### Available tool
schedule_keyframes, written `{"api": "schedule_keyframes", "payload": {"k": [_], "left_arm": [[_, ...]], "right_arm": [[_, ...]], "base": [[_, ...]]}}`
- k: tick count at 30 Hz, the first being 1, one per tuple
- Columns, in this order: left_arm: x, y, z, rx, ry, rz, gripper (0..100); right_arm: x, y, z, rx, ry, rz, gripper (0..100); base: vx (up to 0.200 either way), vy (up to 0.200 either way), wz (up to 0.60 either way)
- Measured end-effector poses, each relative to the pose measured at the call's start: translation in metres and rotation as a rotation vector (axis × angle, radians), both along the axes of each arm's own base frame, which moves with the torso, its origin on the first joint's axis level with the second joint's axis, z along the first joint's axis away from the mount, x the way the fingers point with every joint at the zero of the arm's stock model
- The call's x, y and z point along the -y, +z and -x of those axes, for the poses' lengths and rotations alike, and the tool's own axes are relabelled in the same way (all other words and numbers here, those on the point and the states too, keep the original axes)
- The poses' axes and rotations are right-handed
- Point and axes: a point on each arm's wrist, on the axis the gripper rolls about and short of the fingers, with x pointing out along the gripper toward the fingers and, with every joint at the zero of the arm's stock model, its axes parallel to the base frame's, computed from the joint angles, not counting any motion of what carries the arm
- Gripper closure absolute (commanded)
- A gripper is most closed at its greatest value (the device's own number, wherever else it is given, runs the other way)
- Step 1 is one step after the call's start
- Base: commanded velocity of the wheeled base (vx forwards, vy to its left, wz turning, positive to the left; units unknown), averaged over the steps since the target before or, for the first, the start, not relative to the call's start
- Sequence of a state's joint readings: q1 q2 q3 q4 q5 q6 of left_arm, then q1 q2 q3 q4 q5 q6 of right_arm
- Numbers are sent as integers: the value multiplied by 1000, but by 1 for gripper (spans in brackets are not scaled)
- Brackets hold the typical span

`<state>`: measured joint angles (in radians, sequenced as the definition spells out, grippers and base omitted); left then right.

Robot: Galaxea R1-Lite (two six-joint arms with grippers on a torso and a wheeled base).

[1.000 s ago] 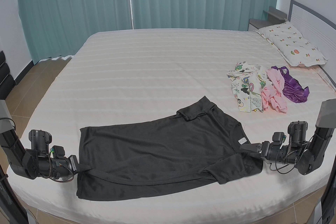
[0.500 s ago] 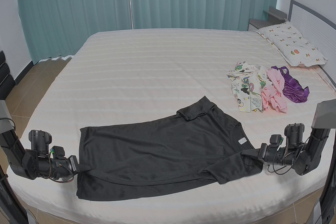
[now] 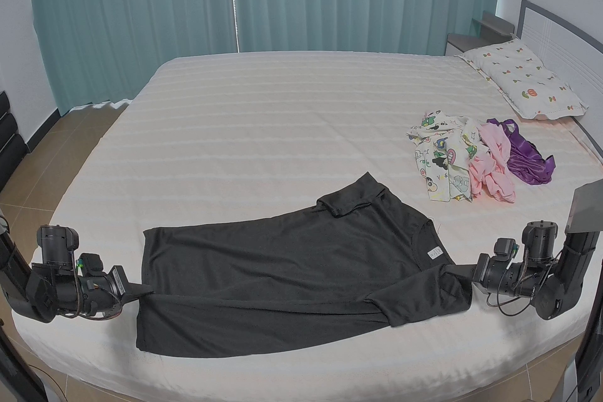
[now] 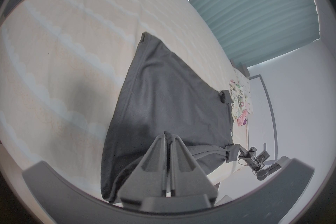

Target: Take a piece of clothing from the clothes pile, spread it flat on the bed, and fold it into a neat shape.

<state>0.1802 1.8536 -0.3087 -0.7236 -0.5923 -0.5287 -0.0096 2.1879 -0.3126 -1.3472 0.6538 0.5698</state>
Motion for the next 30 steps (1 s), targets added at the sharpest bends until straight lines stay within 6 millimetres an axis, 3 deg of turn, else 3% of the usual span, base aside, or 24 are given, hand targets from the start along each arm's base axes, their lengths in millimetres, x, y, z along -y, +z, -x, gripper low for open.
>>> {"api": "schedule_keyframes", "payload": {"k": [22, 30], "left_arm": [[5, 24, 41, 66, 33, -6, 100], [8, 23, 60, 48, 45, 1, 100]], "right_arm": [[10, 35, 35, 126, -46, -52, 100], [10, 46, 43, 155, -7, -72, 100]], "base": [[0, 0, 0], [0, 0, 0]]}}
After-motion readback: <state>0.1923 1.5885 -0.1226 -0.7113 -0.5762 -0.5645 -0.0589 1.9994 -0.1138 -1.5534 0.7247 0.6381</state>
